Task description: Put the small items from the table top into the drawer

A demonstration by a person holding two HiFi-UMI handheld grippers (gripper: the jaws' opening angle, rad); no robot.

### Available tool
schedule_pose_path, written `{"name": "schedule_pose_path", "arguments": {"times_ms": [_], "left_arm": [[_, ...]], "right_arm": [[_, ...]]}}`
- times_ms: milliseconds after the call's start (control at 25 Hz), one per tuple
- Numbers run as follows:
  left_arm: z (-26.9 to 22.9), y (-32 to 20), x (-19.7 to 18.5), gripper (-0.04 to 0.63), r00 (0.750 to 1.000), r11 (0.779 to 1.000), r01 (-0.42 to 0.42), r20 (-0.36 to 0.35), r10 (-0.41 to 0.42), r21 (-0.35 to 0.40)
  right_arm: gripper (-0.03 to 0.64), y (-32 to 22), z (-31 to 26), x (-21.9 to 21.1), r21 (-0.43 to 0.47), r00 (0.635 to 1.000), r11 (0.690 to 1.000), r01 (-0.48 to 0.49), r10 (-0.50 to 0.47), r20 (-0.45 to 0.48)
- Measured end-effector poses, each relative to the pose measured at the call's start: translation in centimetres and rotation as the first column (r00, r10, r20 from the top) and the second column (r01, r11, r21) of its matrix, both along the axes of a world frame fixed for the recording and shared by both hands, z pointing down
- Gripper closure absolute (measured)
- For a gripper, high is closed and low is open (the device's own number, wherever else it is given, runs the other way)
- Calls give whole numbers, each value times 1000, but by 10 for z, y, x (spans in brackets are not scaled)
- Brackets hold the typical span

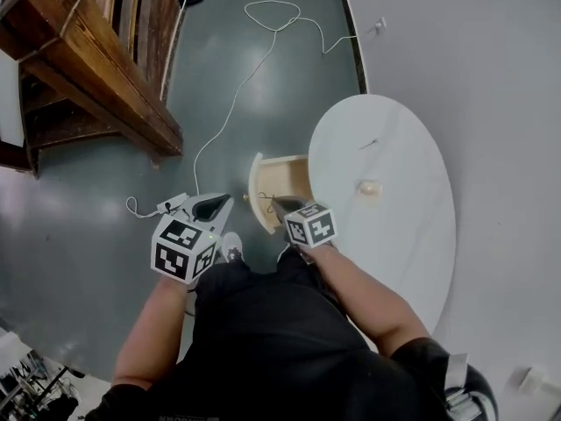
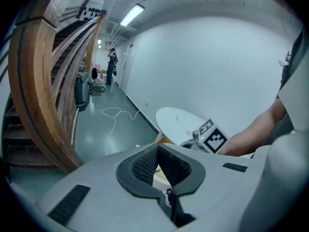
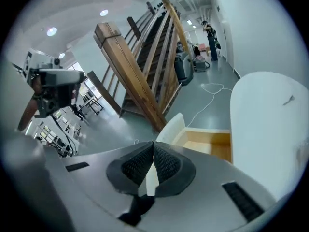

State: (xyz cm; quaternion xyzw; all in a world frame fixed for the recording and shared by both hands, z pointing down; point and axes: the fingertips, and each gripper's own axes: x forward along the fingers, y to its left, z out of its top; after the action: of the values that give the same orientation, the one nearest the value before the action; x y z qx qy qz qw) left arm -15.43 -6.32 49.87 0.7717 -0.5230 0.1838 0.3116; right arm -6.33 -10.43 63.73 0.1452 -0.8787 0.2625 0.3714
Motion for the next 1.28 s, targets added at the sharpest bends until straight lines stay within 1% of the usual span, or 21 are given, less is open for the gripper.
{"name": "schedule_pose_path", "arguments": {"times_ms": [120,280,400,520,680,880,1000,1080,1280], "left_arm": [[-8,-9,-4,580,1000,1000,-4,10,4,22],[-12,-17,2,580,999,999,-29,25,28,35],[-14,-21,14,580,998,997,-59,28,58,45],[-19,-28,32,580,994,992,-110,30,108,67],[-25,-37,55,580,984,981,-175,46,171,83],[-28,-46,82,580,968,965,-248,67,242,87],[-29,-50,96,580,957,954,-287,73,281,84],[-29,-52,105,580,949,947,-311,77,305,78],[-25,-54,128,580,933,933,-355,82,350,63]], "right_arm": [[609,2,-43,3,40,996,999,-23,19,88],[609,2,-86,14,89,984,994,-59,43,171],[609,-1,-113,21,138,976,988,-75,44,215],[609,-7,-134,30,185,969,978,-97,50,242],[609,-17,-145,45,261,972,958,-122,62,228],[609,-30,-143,69,281,970,944,-173,113,215],[609,-46,-140,94,283,961,929,-238,182,210],[609,-60,-136,117,291,951,912,-289,240,194],[608,-95,-116,185,350,926,858,-375,364,101]]}}
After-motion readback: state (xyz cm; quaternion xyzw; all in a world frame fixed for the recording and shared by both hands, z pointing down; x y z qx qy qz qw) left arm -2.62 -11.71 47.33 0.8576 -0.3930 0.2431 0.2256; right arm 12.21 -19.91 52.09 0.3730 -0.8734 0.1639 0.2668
